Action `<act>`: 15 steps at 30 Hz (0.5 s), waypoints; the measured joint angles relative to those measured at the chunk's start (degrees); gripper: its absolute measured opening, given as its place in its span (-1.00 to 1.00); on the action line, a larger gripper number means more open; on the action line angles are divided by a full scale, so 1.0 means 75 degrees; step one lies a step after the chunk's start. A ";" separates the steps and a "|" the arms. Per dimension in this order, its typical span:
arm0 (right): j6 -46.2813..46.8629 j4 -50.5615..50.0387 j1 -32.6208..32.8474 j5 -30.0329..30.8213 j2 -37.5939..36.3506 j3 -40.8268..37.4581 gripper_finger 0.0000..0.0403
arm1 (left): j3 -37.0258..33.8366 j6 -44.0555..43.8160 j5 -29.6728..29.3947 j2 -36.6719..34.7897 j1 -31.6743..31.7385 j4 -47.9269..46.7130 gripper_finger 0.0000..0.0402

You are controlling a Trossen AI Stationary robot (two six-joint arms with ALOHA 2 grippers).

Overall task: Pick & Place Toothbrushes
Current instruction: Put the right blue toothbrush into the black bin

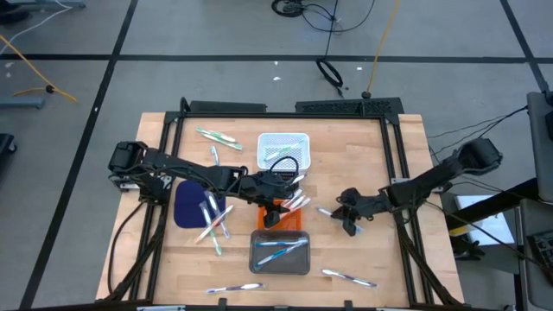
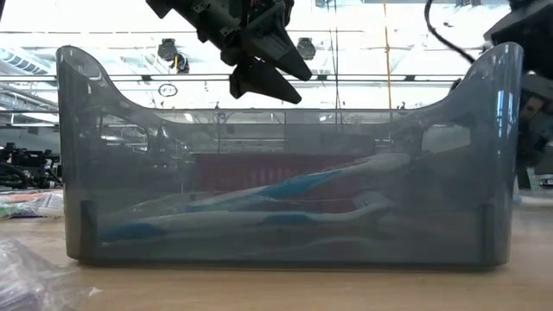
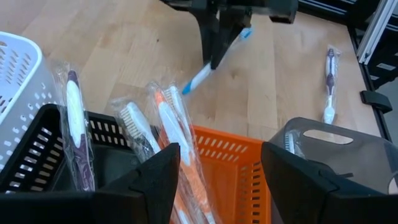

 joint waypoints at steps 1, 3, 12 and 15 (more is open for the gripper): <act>-0.0138 -0.0018 -0.0024 0.0030 -0.0220 0.0000 -0.95 | 0.0000 -0.0001 0.0000 0.0000 -0.0003 0.0012 0.13; -0.0481 -0.0002 -0.0034 0.0048 -0.0721 0.0000 -0.95 | 0.0000 -0.0003 0.0000 0.0000 0.0000 0.0034 0.13; -0.1802 0.0047 -0.0031 0.0478 -0.2517 0.0009 -0.95 | 0.0000 0.0089 0.0000 0.0000 0.0000 0.0457 0.13; -0.2127 0.0124 -0.0033 0.0864 -0.2804 0.0009 -0.95 | 0.0000 0.0207 0.0000 0.0000 0.0000 0.0647 0.13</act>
